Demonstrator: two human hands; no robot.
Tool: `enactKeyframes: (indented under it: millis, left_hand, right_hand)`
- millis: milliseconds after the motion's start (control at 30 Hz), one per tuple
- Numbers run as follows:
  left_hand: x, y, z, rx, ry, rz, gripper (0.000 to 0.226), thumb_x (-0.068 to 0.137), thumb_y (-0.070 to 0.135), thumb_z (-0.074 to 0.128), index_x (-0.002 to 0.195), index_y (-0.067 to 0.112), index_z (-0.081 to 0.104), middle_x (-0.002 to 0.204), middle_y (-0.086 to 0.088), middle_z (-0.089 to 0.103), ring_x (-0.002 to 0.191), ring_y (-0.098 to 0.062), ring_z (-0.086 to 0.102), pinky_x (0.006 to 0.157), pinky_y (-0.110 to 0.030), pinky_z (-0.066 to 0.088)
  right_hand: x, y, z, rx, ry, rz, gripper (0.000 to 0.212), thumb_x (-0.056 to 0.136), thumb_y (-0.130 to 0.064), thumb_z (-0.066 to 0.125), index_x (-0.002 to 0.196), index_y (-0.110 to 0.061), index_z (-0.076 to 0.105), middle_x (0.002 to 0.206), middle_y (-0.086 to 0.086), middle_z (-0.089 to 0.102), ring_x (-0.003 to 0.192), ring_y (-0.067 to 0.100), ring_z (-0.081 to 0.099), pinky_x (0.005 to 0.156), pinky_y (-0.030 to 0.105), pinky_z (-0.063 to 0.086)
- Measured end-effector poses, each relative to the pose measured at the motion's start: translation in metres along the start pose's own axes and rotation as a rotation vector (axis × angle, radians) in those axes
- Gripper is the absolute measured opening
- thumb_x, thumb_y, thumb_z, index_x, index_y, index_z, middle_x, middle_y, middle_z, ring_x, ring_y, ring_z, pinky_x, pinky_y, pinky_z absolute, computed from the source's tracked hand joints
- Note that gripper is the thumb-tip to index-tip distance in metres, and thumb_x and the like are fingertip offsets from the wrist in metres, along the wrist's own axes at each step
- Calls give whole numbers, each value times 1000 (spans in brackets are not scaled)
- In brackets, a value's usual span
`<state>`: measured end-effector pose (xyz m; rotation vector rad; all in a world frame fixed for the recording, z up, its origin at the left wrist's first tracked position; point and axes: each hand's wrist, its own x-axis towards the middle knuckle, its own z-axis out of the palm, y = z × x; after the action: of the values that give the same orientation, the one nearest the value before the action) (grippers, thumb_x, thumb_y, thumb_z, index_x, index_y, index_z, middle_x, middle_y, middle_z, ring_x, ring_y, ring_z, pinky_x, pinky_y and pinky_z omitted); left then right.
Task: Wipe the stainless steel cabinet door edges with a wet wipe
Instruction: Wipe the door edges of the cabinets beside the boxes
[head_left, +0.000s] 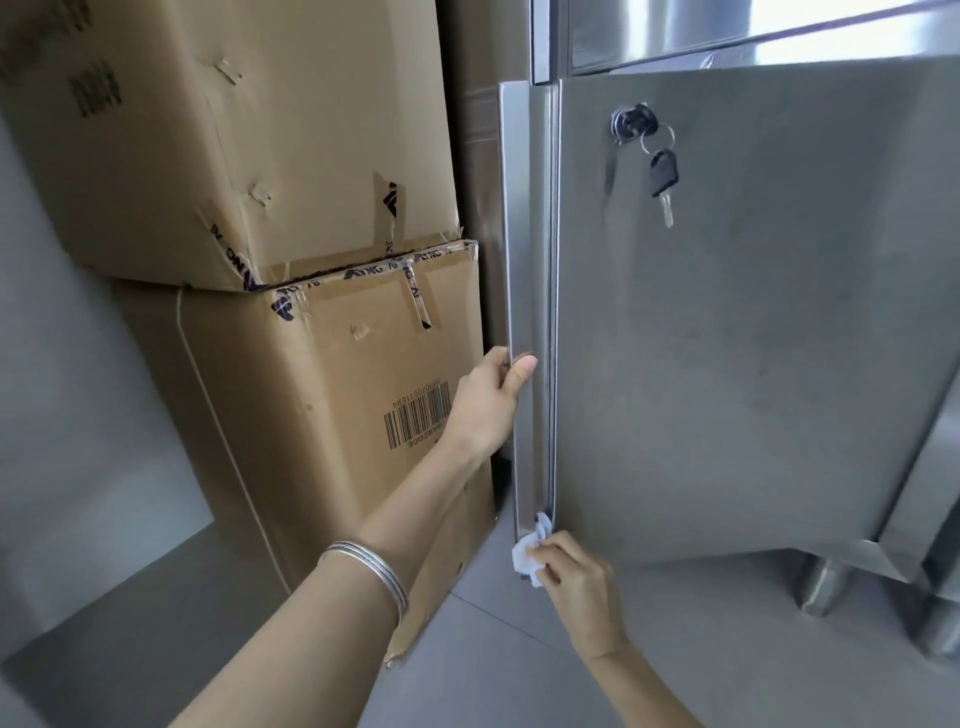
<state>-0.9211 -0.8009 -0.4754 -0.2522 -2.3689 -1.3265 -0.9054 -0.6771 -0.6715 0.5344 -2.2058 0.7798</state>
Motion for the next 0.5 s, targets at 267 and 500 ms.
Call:
enactKeyframes:
  millis: [267, 500]
  left_hand:
    - [32, -1, 5, 23, 22, -189, 32, 101, 37, 44, 94, 8, 55, 88, -13, 62, 84, -29, 56, 69, -23, 37]
    - [67, 44, 45, 350, 310, 129, 58, 89, 1, 54, 143, 7, 35, 150, -14, 27, 132, -32, 33, 103, -40, 38]
  right_hand:
    - [50, 9, -57, -233, -462, 95, 27, 67, -11, 68, 87, -28, 73, 87, -1, 60, 73, 21, 64, 57, 21, 42]
    - [128, 41, -159, 0, 108, 231, 22, 71, 9, 69, 77, -12, 73, 92, -2, 63, 71, 14, 59, 59, 30, 46]
